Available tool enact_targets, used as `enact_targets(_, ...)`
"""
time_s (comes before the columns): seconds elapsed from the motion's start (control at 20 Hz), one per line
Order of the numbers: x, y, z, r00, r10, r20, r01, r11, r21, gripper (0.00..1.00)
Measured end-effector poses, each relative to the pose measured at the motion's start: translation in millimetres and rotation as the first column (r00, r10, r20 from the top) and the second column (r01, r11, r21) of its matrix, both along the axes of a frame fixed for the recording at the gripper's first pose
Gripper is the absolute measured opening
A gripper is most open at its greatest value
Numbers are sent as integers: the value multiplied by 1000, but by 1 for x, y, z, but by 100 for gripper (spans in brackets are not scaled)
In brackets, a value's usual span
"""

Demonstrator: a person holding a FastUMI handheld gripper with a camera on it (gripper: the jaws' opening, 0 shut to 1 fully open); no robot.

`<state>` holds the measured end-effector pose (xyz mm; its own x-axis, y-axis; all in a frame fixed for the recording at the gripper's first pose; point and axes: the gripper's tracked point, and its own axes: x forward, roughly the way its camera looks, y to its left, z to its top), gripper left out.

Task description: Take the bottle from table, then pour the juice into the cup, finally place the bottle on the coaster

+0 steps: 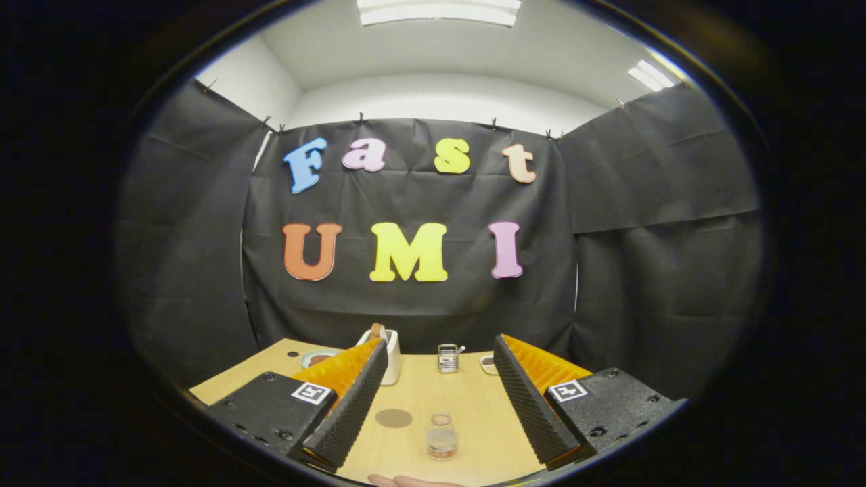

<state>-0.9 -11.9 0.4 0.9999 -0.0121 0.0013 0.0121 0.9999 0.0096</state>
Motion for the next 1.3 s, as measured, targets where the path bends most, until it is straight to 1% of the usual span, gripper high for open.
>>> enact_targets(0.2, -1, -3, -3, 1000, -8, 6, 9, 999, -37, 100)
enact_targets(0.35, -1, 2, -13, 1000, 10, -2, -10, 999, -45, 100)
enact_targets(0.55, 1, 10, -41, 999, 35, -22, -36, 997, -61, 100)
enact_targets(0.8, 6, 8, -75, 999, 31, -16, -32, 996, -88, 100)
enact_targets(1.0, 10, -1, -114, 999, 17, -35, -19, 997, -76, 100)
enact_targets(1.3, 20, -13, -187, 994, 8, -113, -14, 998, -55, 100)
